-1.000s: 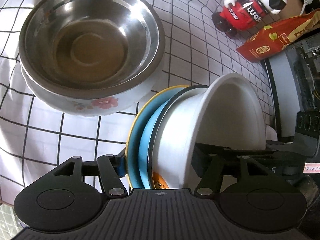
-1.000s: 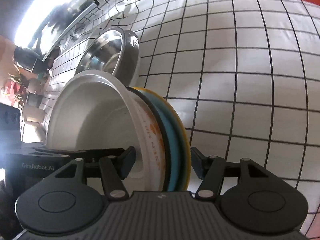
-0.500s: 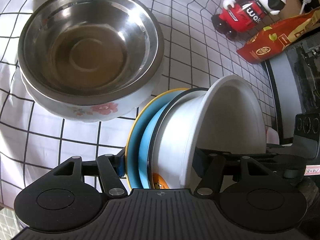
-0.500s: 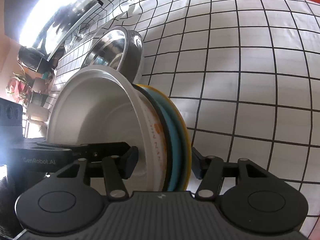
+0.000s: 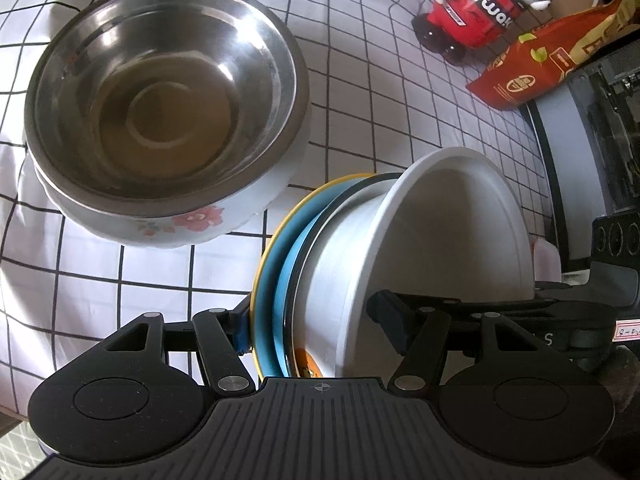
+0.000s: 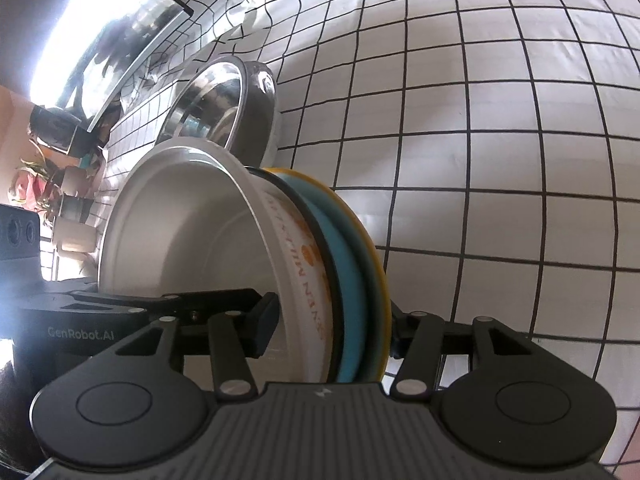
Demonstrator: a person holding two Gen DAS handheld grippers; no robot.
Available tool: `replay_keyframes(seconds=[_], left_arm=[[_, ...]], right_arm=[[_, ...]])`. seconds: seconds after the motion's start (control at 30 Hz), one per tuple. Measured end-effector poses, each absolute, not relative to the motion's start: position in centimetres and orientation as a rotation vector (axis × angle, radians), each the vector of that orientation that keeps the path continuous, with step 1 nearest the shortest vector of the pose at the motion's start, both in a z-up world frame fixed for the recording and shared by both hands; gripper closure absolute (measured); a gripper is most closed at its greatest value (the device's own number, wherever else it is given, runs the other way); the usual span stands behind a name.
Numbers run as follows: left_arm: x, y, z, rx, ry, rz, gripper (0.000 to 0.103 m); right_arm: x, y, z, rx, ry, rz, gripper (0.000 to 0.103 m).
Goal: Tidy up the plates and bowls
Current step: 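Carry the held stack over the steel bowl and lower it with both grippers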
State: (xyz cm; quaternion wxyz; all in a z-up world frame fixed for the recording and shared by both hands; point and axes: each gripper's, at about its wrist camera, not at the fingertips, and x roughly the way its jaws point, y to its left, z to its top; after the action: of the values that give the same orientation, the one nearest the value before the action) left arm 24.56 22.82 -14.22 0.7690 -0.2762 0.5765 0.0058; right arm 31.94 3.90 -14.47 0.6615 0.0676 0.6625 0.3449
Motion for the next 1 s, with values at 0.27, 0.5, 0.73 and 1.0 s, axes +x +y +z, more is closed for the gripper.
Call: replay_keyframes(seconds=[0.27, 0.5, 0.73, 1.0], left_arm=[[24.8, 23.2, -12.8, -0.609, 1.246, -0.048, 0.037], [24.7, 25.7, -8.3, -0.635, 1.205, -0.098, 0.037], [25.6, 32.3, -4.8, -0.648, 1.149, -0.061, 0.037], [27.8, 38.7, -8.9, -0.675, 1.199, 0.026, 0.037]], right_arm=[[31.3, 3.7, -11.8, 0.147, 1.469, 0.719, 0.049], [31.0, 6.1, -6.0, 0.095, 1.351, 0.719, 0.049], [33.0, 12.6, -3.2, 0.083, 1.268, 0.795, 0.048], [35.4, 19.8, -8.3, 0.113, 1.38, 0.751, 0.049]])
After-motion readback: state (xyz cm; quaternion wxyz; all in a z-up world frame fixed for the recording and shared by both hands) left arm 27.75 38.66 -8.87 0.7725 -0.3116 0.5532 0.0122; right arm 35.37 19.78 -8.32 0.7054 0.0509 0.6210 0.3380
